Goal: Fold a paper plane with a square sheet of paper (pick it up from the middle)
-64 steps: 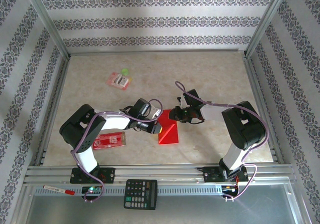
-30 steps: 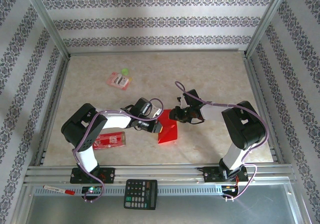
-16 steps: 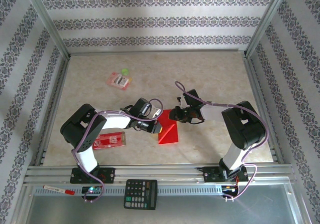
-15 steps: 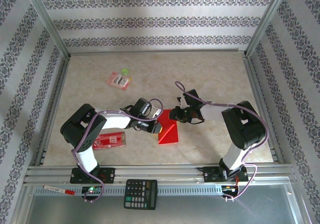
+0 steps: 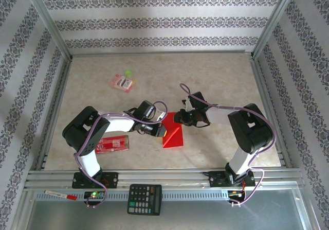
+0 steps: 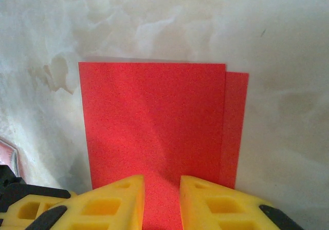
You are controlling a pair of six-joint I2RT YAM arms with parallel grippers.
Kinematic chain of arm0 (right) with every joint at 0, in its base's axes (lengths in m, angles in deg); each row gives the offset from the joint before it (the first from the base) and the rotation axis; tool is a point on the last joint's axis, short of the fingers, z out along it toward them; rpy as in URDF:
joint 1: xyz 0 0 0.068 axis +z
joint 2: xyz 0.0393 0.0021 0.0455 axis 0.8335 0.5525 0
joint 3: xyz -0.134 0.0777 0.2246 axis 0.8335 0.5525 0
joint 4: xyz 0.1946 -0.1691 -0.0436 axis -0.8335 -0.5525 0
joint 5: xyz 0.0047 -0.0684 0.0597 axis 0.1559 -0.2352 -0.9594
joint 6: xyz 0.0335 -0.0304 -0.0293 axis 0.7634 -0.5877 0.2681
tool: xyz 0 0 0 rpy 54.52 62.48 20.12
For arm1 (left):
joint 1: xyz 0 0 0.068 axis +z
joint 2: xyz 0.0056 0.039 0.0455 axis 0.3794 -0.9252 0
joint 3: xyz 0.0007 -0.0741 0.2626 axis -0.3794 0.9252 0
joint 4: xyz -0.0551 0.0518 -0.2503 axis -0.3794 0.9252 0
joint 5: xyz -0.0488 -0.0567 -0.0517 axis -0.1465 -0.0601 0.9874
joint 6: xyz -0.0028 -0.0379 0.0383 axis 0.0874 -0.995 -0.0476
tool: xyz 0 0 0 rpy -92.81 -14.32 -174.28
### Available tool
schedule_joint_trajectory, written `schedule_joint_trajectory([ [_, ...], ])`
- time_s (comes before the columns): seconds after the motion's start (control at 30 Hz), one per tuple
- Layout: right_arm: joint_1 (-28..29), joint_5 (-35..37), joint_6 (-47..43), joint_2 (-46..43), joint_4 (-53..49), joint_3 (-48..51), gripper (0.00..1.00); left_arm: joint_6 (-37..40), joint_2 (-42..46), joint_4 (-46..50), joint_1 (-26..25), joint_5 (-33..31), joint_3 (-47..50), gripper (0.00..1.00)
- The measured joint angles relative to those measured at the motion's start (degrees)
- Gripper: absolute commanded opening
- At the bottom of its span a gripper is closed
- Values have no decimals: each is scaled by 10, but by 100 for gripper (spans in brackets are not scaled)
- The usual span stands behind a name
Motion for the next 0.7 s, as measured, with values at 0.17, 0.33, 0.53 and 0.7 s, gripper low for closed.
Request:
schedule_joint_trajectory([
  [0.17,0,0,0,0,-1,0,27,0,-1,7,0,0,-4,0],
  [0.33,0,0,0,0,-1,0,27,0,-1,11,0,2,-6,1],
  [0.53,0,0,0,0,-1,0,27,0,-1,13,0,2,-8,1],
  [0.7,0,0,0,0,-1,0,27,0,-1,16,1,2,-14,1],
])
